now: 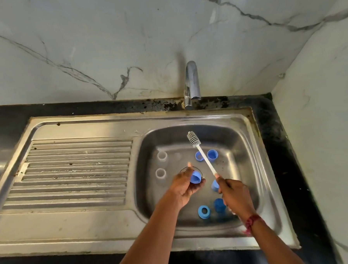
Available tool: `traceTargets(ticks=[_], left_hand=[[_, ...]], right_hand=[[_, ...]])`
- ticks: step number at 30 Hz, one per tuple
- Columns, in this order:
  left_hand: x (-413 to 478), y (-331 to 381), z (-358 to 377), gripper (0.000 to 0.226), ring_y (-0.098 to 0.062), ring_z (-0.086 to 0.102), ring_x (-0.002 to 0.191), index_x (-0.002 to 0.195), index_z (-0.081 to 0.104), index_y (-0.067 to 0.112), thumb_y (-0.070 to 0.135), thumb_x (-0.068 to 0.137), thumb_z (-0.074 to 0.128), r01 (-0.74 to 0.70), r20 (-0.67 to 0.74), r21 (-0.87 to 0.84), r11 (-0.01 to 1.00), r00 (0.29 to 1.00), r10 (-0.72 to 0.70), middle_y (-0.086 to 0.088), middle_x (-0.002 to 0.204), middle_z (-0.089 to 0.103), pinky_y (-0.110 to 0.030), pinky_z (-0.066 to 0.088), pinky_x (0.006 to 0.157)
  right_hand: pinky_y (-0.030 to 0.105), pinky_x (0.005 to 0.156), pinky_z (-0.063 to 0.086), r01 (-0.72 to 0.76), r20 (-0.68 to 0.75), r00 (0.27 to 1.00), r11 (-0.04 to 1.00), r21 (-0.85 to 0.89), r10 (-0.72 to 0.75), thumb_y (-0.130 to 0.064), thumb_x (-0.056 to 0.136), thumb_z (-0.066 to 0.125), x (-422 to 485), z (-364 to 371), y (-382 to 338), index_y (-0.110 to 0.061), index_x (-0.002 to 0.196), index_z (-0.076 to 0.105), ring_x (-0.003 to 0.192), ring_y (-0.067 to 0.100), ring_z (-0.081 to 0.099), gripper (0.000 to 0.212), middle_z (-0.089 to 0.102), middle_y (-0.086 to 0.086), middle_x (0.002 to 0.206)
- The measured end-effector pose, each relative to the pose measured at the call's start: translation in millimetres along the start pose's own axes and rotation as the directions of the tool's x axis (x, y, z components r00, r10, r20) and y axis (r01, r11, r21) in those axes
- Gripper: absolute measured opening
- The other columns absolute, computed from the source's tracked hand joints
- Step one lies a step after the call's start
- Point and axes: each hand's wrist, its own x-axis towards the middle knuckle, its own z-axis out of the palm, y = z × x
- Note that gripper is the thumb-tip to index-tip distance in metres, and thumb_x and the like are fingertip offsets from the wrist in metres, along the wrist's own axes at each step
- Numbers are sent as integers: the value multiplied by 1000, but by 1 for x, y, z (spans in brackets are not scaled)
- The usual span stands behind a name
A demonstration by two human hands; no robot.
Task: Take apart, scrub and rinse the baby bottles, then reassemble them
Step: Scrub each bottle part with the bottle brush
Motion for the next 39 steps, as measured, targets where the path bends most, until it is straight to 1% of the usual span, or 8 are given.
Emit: traceTargets(ticks=[5, 12, 15, 18, 23, 28, 35, 39], left_hand=[[30, -7, 12, 54, -36, 73, 88, 115, 59, -4, 41, 88, 71, 81, -98, 99, 992, 993, -71, -24, 113, 66, -42, 63, 74], [70, -19, 16, 44, -25, 71, 86, 88, 65, 7, 44, 75, 85, -18, -357, 278, 961, 926, 121, -8, 90, 68, -31, 61, 62], [82, -25, 19, 46, -15, 56, 61, 70, 65, 11, 54, 77, 78, -34, -337, 627, 778, 889, 310, -1, 64, 61, -30, 53, 60], [92, -28, 23, 40, -12, 53, 61, 64, 63, 16, 50, 78, 78, -32, -249, 810, 586, 886, 392, 6, 60, 59, -25, 41, 55], [105, -40, 25, 4, -10, 60, 89, 92, 70, 18, 22, 90, 70, -119, 16, 960, 252, 926, 377, 2, 98, 66, -5, 39, 64], [111, -50, 27, 22, -28, 51, 113, 116, 62, 10, 13, 94, 57, -201, 210, 978, -63, 898, 387, -10, 127, 50, -36, 46, 91], [112, -55, 23, 15, -12, 61, 77, 73, 60, 15, 2, 81, 58, -274, 228, 961, 46, 870, 437, 2, 82, 63, -28, 57, 76], [121, -58, 18, 6, -17, 64, 86, 87, 66, 11, 8, 83, 63, -260, 192, 962, 81, 858, 477, -2, 96, 65, -25, 55, 71]], right_hand=[[27, 50, 42, 28, 40, 999, 996, -87, -25, -53, 97, 50, 27, -5, 2, 2, 70, 63, 45, 12, 45, 62, 50, 0, 48], [33, 62, 49, 111, 51, 993, 978, -174, -103, -58, 95, 49, 69, 0, -3, -4, 64, 63, 58, 17, 56, 63, 64, 4, 60], [36, 58, 47, 123, 56, 992, 973, -197, -114, -62, 93, 49, 87, 3, -2, -6, 61, 58, 53, 14, 48, 65, 59, 5, 57], [40, 61, 50, 130, 54, 991, 969, -211, -121, -60, 94, 50, 99, 3, -4, -7, 62, 58, 56, 19, 53, 63, 62, 8, 61], [38, 61, 49, 133, 67, 990, 965, -228, -121, -58, 95, 49, 106, 1, -2, -5, 63, 59, 57, 18, 54, 63, 63, 9, 62], [35, 55, 43, 119, 62, 992, 965, -232, -108, -59, 94, 50, 110, 0, 9, -9, 57, 51, 51, 14, 46, 62, 58, 10, 57], [30, 52, 40, 126, 73, 991, 964, -236, -112, -63, 92, 46, 111, -4, 16, -6, 61, 55, 52, 13, 45, 65, 60, 12, 60], [25, 51, 37, 147, 72, 988, 960, -238, -134, -58, 94, 49, 107, -8, 15, -13, 57, 50, 51, 11, 43, 59, 60, 13, 61]])
